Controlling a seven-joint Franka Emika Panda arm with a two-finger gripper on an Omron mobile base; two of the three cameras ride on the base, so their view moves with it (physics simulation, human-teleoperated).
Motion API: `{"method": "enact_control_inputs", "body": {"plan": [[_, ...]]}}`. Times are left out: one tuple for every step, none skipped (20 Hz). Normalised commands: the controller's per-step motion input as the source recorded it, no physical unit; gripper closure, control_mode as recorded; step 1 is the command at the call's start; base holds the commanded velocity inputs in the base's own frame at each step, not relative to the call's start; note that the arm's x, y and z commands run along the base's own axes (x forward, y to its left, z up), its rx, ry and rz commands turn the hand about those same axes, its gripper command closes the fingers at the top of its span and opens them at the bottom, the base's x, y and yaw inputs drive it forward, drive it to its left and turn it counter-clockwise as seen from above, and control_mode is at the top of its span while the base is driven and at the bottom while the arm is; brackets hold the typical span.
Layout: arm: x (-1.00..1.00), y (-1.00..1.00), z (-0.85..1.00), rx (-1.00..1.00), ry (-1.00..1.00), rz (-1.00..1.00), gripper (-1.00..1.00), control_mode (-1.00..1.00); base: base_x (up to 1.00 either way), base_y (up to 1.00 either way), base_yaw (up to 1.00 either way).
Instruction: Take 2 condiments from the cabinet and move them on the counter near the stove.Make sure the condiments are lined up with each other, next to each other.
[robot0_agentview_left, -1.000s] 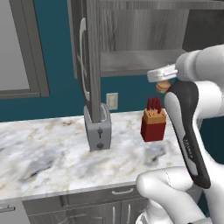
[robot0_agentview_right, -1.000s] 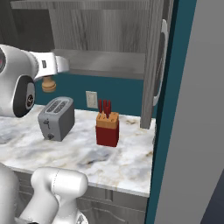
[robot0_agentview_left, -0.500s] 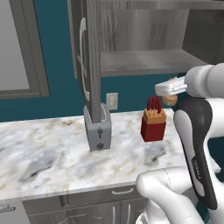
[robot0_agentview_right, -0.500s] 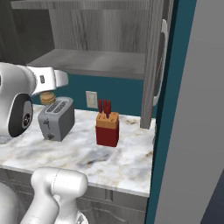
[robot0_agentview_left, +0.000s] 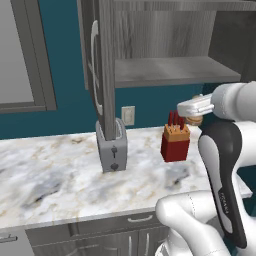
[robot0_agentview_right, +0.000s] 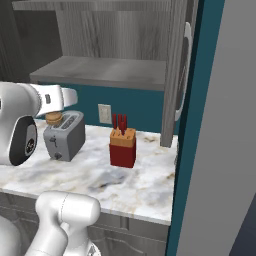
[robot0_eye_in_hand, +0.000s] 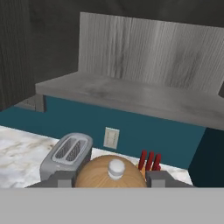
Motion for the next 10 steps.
{"method": "enact_control_inputs", "body": {"plan": [[0.0, 0.0, 0.0, 0.0, 0.0, 0.0, 1.0, 1.0, 0.0, 0.0, 0.0], [0.0, 0.0, 0.0, 0.0, 0.0, 0.0, 1.0, 1.0, 0.0, 0.0, 0.0], [0.0, 0.0, 0.0, 0.0, 0.0, 0.0, 1.0, 1.0, 0.0, 0.0, 0.0], [0.0, 0.0, 0.0, 0.0, 0.0, 0.0, 1.0, 1.0, 0.0, 0.0, 0.0], [0.0, 0.0, 0.0, 0.0, 0.0, 0.0, 1.0, 1.0, -0.14, 0.0, 0.0], [0.0, 0.0, 0.0, 0.0, 0.0, 0.0, 1.0, 1.0, -0.46, 0.0, 0.0], [0.0, 0.0, 0.0, 0.0, 0.0, 0.0, 1.0, 1.0, -0.64, 0.0, 0.0], [0.0, 0.0, 0.0, 0.0, 0.0, 0.0, 1.0, 1.0, -0.77, 0.0, 0.07], [0.0, 0.0, 0.0, 0.0, 0.0, 0.0, 1.0, 1.0, -1.0, 0.0, 0.19], [0.0, 0.0, 0.0, 0.0, 0.0, 0.0, 1.0, 1.0, -1.0, 0.0, 0.27]]}}
